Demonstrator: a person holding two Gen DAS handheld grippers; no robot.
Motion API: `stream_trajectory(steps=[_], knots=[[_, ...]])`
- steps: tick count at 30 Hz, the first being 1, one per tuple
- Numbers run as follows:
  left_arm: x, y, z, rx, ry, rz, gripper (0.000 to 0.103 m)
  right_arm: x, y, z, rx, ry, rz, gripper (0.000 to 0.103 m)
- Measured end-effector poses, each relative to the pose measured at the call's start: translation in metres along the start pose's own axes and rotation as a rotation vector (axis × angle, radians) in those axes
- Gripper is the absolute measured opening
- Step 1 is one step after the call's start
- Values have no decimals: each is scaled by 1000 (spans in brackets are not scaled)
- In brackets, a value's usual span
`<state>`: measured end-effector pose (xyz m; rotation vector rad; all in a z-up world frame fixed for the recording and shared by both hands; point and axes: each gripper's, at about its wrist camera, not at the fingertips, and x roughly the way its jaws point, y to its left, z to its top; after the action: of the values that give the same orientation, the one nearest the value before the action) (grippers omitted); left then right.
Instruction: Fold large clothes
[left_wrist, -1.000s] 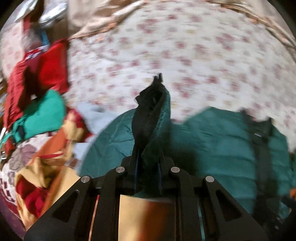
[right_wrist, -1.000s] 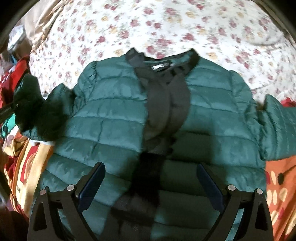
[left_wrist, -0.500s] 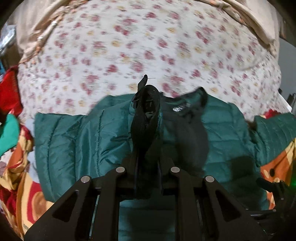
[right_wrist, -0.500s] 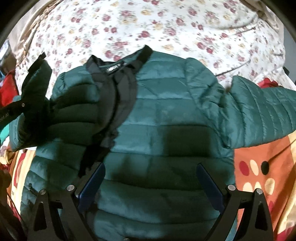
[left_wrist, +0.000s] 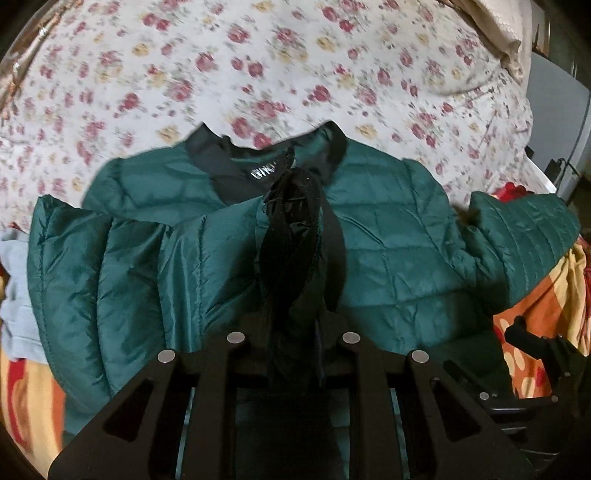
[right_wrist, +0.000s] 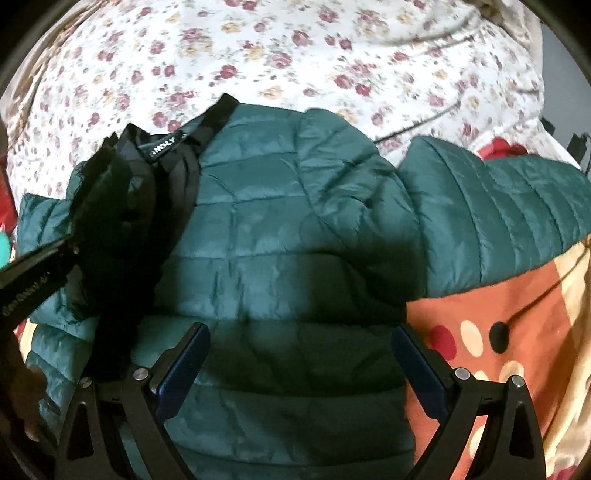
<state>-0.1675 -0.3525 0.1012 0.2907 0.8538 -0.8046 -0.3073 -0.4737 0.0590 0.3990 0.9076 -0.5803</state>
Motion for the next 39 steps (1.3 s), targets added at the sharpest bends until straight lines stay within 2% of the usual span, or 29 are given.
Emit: stream_trajectory(steps=[1, 3, 5, 7, 10, 14, 18, 22, 23, 24, 26, 27, 28, 31, 34, 37, 39], knots=[[4, 1, -1, -13, 9, -26, 27, 1, -2, -1, 5, 4, 5, 98], [8, 6, -3, -52, 33, -88, 57, 1, -3, -2, 8, 5, 11, 98], [4, 13, -3, -80, 43, -144, 70, 0, -3, -3, 9, 5, 14, 98], [-7, 20, -3, -82, 33, -163, 71, -1, -1, -3, 17, 3, 26, 98], [-31, 36, -5, -57, 11, -125, 71, -3, 7, -1, 23, -5, 51, 98], [-58, 75, -11, -97, 5, -73, 71, 0, 25, 8, 25, -15, 105, 98], [-80, 121, -23, -144, -35, 62, 71, 19, 54, 26, 12, -10, 156, 98], [-78, 161, -35, -220, -49, 162, 72, 46, 74, 44, 18, 10, 182, 98], [-73, 168, -37, -235, -36, 178, 72, 54, 79, 48, 22, 15, 195, 91], [-67, 174, -39, -251, -20, 189, 72, 60, 82, 50, 25, 19, 221, 63], [-59, 183, -42, -280, -8, 190, 71, 64, 89, 52, 15, 16, 278, 30], [-56, 186, -42, -290, -9, 187, 72, 57, 93, 54, -17, -7, 263, 19], [-54, 189, -42, -295, -10, 185, 72, 46, 96, 56, -61, -53, 245, 13], [-46, 189, -40, -295, -9, 179, 72, 15, 85, 63, -92, -186, 187, 12], [-35, 186, -38, -278, -3, 192, 72, 3, 58, 71, -64, -262, 53, 10], [-22, 182, -39, -261, 22, 214, 71, 19, 32, 77, -25, -243, -35, 10], [-16, 180, -40, -247, 33, 225, 72, 43, 21, 76, -5, -201, -80, 10]])
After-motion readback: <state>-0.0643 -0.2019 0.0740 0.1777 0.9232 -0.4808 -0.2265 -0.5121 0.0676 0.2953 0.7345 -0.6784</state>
